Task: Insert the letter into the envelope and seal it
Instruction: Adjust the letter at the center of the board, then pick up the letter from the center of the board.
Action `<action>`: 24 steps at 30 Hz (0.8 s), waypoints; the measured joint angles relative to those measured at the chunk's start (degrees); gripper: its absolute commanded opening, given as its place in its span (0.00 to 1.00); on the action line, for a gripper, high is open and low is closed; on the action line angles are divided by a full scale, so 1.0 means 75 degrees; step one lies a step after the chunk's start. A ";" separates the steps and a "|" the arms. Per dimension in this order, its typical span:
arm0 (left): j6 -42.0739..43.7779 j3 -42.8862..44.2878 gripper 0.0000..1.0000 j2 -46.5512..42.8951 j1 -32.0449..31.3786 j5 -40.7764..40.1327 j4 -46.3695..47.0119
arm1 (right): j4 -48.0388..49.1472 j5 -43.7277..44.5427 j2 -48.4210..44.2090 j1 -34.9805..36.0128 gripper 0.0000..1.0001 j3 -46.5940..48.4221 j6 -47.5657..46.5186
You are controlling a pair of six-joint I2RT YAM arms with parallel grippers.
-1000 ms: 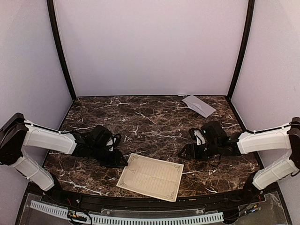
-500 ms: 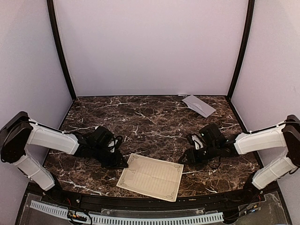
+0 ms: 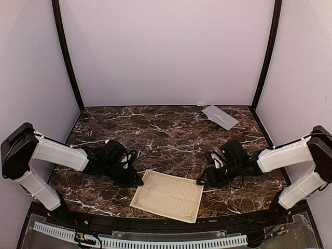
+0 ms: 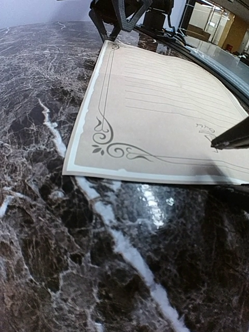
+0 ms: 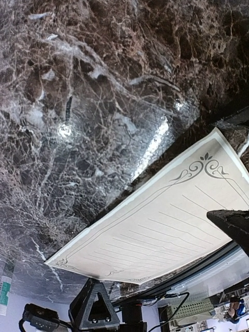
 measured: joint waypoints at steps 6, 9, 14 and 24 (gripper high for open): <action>-0.0026 -0.0044 0.23 0.0000 0.0000 0.0006 0.0114 | 0.0306 -0.0061 0.0163 0.0000 0.44 -0.0012 0.0044; -0.0029 -0.0061 0.22 0.0000 0.0000 0.0009 0.0137 | 0.0501 -0.0131 0.0224 0.0000 0.40 -0.0061 0.0096; -0.0052 -0.0085 0.22 0.0000 0.0000 0.0017 0.0198 | 0.0833 -0.0259 0.0367 0.0000 0.31 -0.0146 0.0239; -0.0111 -0.0184 0.26 0.0000 0.0000 0.0020 0.0434 | 0.1209 -0.0434 0.0417 0.0000 0.00 -0.0315 0.0507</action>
